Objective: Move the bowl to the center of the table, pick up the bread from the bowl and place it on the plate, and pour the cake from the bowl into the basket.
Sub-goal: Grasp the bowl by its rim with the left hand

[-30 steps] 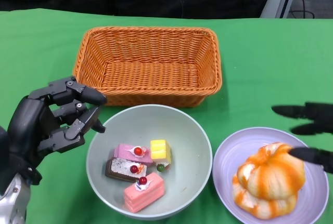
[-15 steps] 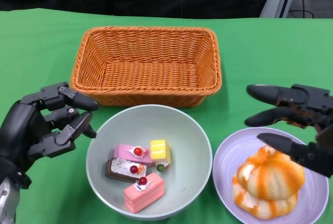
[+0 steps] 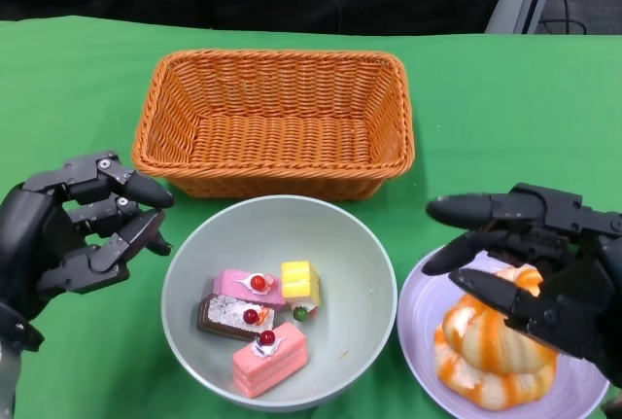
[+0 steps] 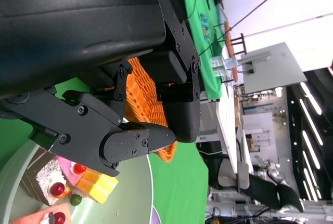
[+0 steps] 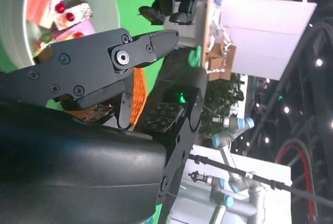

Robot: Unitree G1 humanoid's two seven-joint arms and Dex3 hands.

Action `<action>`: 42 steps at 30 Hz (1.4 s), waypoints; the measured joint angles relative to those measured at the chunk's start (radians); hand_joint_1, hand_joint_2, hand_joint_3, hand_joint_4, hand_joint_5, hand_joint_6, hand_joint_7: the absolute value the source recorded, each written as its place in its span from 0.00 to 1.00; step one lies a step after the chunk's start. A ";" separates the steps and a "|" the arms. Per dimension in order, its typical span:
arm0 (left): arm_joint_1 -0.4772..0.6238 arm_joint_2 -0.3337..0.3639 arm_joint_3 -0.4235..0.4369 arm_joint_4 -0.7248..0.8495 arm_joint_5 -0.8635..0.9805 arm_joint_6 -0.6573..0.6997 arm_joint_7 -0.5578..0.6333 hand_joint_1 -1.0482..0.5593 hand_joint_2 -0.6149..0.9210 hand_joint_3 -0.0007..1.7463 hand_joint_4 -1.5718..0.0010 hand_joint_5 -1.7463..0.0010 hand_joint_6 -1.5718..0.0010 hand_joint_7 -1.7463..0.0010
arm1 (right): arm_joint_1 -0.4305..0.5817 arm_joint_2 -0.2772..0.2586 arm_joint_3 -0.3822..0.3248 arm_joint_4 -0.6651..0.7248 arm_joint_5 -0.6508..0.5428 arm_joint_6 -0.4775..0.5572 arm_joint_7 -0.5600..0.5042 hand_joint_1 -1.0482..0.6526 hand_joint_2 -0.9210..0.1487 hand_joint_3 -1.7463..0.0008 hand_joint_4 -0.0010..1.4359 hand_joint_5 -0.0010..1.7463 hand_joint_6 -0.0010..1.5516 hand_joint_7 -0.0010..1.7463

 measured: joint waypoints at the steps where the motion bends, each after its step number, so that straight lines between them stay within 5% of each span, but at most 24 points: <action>1: 0.001 0.004 0.000 -0.005 0.000 -0.006 -0.002 0.47 0.88 0.35 0.53 0.19 0.45 0.50 | 0.002 0.006 0.002 -0.006 0.003 0.006 -0.006 0.54 0.28 0.58 0.55 0.75 0.49 0.66; 5: 0.019 0.023 -0.002 -0.053 0.010 -0.049 -0.019 0.45 0.97 0.16 0.55 0.33 0.48 0.65 | 0.007 0.005 0.003 -0.027 0.044 0.049 -0.009 0.59 0.41 0.29 0.59 0.87 0.49 0.78; 7: 0.029 0.047 -0.006 -0.099 0.015 -0.082 -0.047 0.43 0.99 0.09 0.57 0.41 0.49 0.74 | 0.011 0.003 0.003 -0.049 0.056 0.077 -0.011 0.59 0.41 0.28 0.59 0.89 0.48 0.81; 10: 0.049 0.111 -0.010 -0.164 0.016 -0.136 -0.122 0.37 1.00 0.07 0.58 0.67 0.52 0.93 | 0.013 0.001 0.000 -0.071 0.063 0.099 -0.013 0.58 0.37 0.32 0.56 0.92 0.46 0.85; 16: 0.086 0.261 -0.004 -0.244 0.087 -0.340 -0.231 0.23 1.00 0.08 0.68 0.94 0.67 1.00 | 0.009 0.001 -0.007 -0.082 0.064 0.120 -0.033 0.58 0.37 0.33 0.55 0.93 0.44 0.85; 22: 0.089 0.376 0.003 -0.250 0.104 -0.543 -0.282 0.20 1.00 0.03 0.74 0.99 0.73 0.99 | -0.012 0.002 -0.008 -0.069 0.072 0.133 -0.037 0.56 0.37 0.35 0.55 0.93 0.44 0.86; 26: 0.082 0.329 0.001 -0.189 0.060 -0.706 -0.256 0.37 0.96 0.01 0.51 0.94 0.50 0.97 | -0.022 0.004 -0.012 -0.045 0.060 0.127 -0.046 0.55 0.35 0.37 0.54 0.93 0.44 0.84; 29: 0.077 0.273 -0.006 -0.148 0.045 -0.816 -0.225 0.40 0.96 0.00 0.47 0.93 0.46 0.97 | -0.039 0.015 -0.018 -0.042 0.061 0.127 -0.066 0.54 0.33 0.39 0.54 0.94 0.45 0.83; 42: -0.040 0.406 -0.176 0.052 0.108 -1.163 -0.219 0.40 0.97 0.01 0.33 0.91 0.33 0.96 | -0.053 0.024 -0.029 -0.042 0.060 0.129 -0.079 0.56 0.29 0.42 0.55 0.92 0.45 0.81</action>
